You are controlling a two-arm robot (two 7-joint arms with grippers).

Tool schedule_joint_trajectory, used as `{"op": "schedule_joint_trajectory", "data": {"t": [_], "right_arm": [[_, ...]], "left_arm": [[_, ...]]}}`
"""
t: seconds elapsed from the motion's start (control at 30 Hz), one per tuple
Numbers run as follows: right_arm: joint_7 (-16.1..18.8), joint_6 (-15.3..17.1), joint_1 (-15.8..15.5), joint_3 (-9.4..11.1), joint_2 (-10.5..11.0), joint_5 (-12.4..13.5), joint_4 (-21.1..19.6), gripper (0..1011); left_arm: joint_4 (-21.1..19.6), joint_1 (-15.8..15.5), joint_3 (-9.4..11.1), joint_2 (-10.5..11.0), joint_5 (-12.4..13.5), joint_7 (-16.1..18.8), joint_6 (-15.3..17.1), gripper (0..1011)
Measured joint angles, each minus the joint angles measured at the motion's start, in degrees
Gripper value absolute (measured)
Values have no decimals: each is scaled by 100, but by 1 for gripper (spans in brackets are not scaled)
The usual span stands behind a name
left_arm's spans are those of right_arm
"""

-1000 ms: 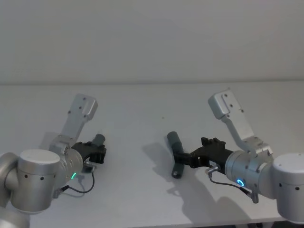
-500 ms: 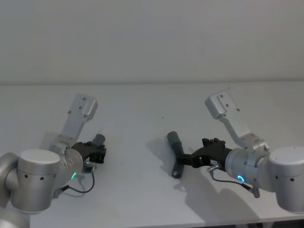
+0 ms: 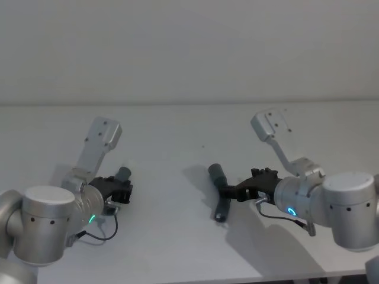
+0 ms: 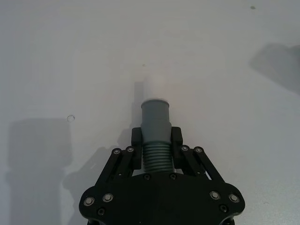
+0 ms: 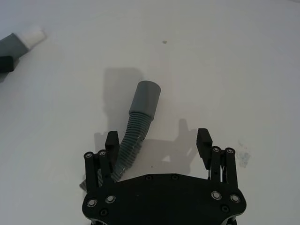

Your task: Use both hands to pick up one end of the pipe from the table, align the ends, and insert them.

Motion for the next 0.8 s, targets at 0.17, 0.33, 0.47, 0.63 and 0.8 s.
{"op": "schedule_joint_trajectory", "data": {"t": [0.17, 0.33, 0.47, 0.63, 0.8], "right_arm": [[-91, 89, 62, 28, -148, -15, 111, 1002], [-194, 191, 91, 62, -297, -26, 171, 1002], [-273, 286, 95, 97, -429, -34, 198, 1002], [-324, 365, 97, 114, -515, -46, 208, 1002], [-351, 432, 110, 109, -576, -70, 212, 1002]], "left_arm": [[0, 0, 0, 0, 0, 0, 0, 322], [0, -1, 0, 0, 0, 0, -1, 322], [0, -1, 0, 0, 0, 0, -1, 322], [0, -1, 0, 0, 0, 0, 0, 322], [0, 0, 0, 0, 0, 0, 0, 322]]}}
